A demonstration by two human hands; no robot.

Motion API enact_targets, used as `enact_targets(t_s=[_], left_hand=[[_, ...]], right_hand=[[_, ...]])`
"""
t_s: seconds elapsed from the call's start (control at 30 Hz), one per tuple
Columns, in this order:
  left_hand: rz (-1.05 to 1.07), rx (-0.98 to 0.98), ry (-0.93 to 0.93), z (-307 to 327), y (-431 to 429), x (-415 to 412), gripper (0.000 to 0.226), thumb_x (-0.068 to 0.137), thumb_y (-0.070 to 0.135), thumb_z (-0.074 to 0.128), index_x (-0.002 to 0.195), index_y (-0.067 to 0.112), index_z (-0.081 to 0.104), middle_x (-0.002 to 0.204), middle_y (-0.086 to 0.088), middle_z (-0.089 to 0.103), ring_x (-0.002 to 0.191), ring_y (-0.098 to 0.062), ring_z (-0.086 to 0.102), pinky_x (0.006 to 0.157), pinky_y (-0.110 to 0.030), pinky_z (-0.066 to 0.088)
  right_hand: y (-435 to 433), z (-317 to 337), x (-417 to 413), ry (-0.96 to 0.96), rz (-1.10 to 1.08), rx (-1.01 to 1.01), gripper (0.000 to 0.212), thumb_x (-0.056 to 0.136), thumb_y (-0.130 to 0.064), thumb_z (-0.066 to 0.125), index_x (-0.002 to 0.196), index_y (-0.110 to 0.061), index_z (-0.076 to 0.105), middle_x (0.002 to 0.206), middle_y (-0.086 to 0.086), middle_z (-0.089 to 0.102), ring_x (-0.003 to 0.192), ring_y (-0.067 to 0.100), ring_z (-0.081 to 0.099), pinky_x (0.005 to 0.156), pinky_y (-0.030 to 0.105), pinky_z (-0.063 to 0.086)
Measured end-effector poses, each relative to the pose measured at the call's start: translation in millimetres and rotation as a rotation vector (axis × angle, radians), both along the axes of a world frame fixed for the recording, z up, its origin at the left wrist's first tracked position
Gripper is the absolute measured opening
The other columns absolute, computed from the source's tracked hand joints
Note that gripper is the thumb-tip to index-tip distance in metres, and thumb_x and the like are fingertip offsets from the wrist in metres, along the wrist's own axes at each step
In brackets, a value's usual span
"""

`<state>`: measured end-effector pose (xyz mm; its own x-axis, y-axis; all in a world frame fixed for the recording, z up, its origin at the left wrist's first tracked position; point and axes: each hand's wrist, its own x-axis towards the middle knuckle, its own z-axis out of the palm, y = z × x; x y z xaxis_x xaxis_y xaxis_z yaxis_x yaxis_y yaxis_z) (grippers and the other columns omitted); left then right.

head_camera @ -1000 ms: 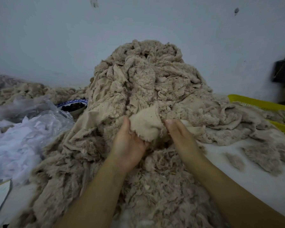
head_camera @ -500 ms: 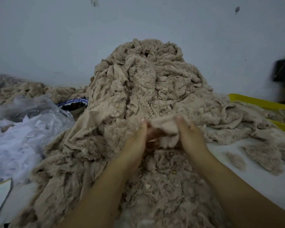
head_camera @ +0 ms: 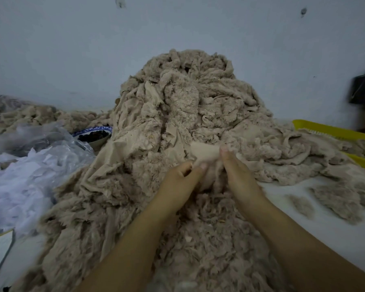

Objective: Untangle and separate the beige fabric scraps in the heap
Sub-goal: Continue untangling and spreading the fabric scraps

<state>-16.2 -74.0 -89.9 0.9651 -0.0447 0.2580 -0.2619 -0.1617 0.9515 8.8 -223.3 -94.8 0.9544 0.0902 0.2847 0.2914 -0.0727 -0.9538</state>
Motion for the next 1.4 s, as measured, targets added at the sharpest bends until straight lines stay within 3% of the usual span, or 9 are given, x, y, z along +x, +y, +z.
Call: enact_targets(t_s=[0.17, 0.33, 0.53, 0.67, 0.9, 0.97, 1.1, 1.23, 1.4], left_hand=[[0.012, -0.304, 0.119, 7.0, 6.4, 1.1, 0.021, 0.097, 0.035, 0.063, 0.088, 0.029, 0.08, 0.091, -0.001, 0.078, 0.083, -0.014, 0.075, 0.07, -0.025, 0.056], [0.195, -0.373, 0.054, 8.8, 8.5, 6.4, 0.022, 0.096, 0.041, 0.063, 0.093, 0.025, 0.078, 0.1, -0.003, 0.077, 0.101, -0.024, 0.072, 0.091, -0.041, 0.056], [0.131, -0.586, 0.122, 9.5, 13.8, 10.7, 0.026, 0.093, 0.045, 0.062, 0.096, 0.025, 0.078, 0.084, 0.01, 0.076, 0.078, -0.004, 0.072, 0.068, -0.021, 0.056], [-0.055, -0.367, 0.223, 5.8, 5.8, 6.5, 0.057, 0.073, 0.077, 0.066, 0.106, 0.032, 0.078, 0.114, 0.012, 0.074, 0.114, -0.009, 0.066, 0.102, -0.032, 0.045], [0.155, -0.464, 0.218, 4.6, 4.3, 9.0, 0.043, 0.091, 0.039, 0.071, 0.123, 0.012, 0.068, 0.117, -0.005, 0.073, 0.112, -0.021, 0.068, 0.103, -0.042, 0.049], [0.181, -0.482, 0.227, 5.0, 4.6, 8.7, 0.059, 0.087, 0.047, 0.073, 0.132, 0.01, 0.062, 0.127, -0.005, 0.069, 0.116, -0.022, 0.065, 0.105, -0.045, 0.048], [0.152, -0.427, 0.216, 5.4, 1.0, 6.5, 0.042, 0.088, 0.045, 0.072, 0.117, 0.015, 0.071, 0.114, -0.001, 0.075, 0.108, -0.018, 0.07, 0.102, -0.044, 0.051], [0.119, -0.352, 0.184, 4.8, 2.2, 3.6, 0.036, 0.091, 0.046, 0.068, 0.109, 0.017, 0.075, 0.107, 0.001, 0.077, 0.106, -0.017, 0.071, 0.102, -0.044, 0.051], [0.157, -0.35, 0.211, 7.1, -0.6, -1.2, 0.072, 0.073, 0.068, 0.073, 0.121, 0.014, 0.069, 0.114, -0.002, 0.075, 0.108, -0.018, 0.07, 0.101, -0.044, 0.052]], right_hand=[[4.4, -9.5, -5.2, -0.096, 0.025, -0.359, 0.035, 0.092, -0.062, 0.047, 0.124, -0.048, 0.054, 0.104, -0.032, 0.058, 0.093, -0.014, 0.052, 0.077, 0.009, 0.038], [-3.3, -10.0, 2.2, -0.111, -0.132, -0.32, 0.022, 0.095, -0.024, 0.052, 0.074, -0.031, 0.046, 0.051, -0.019, 0.047, 0.045, 0.001, 0.04, 0.043, 0.013, 0.031], [-5.9, -7.3, 4.6, -0.05, -0.094, -0.088, 0.023, 0.098, -0.033, 0.049, 0.075, -0.037, 0.047, 0.065, -0.02, 0.039, 0.063, 0.009, 0.041, 0.054, 0.013, 0.03], [1.3, -6.4, -0.3, -0.083, -0.072, -0.101, 0.04, 0.098, -0.045, 0.05, 0.06, -0.034, 0.046, 0.048, -0.016, 0.042, 0.045, 0.001, 0.039, 0.044, 0.013, 0.029], [3.5, -10.3, -1.3, -0.118, -0.074, -0.289, 0.03, 0.099, -0.043, 0.049, 0.07, -0.042, 0.043, 0.062, -0.021, 0.043, 0.06, -0.003, 0.042, 0.052, 0.012, 0.033], [-0.5, -11.8, 2.1, -0.023, -0.125, -0.322, 0.008, 0.1, -0.047, 0.046, 0.101, -0.044, 0.053, 0.086, -0.023, 0.048, 0.084, 0.002, 0.044, 0.066, 0.012, 0.034], [-0.4, -7.1, 1.3, 0.047, -0.17, -0.269, 0.067, 0.097, -0.061, 0.039, 0.154, -0.026, 0.031, 0.149, -0.01, 0.044, 0.124, 0.006, 0.043, 0.095, 0.023, 0.029], [7.5, 6.8, -16.3, -0.007, 0.024, -0.195, 0.044, 0.074, -0.084, 0.048, 0.109, -0.058, 0.047, 0.102, -0.049, 0.058, 0.092, -0.028, 0.053, 0.07, -0.003, 0.039], [8.9, -1.0, -8.5, -0.012, -0.062, -0.256, 0.053, 0.09, -0.067, 0.043, 0.124, -0.03, 0.061, 0.122, -0.02, 0.064, 0.105, -0.006, 0.058, 0.089, 0.022, 0.047]])
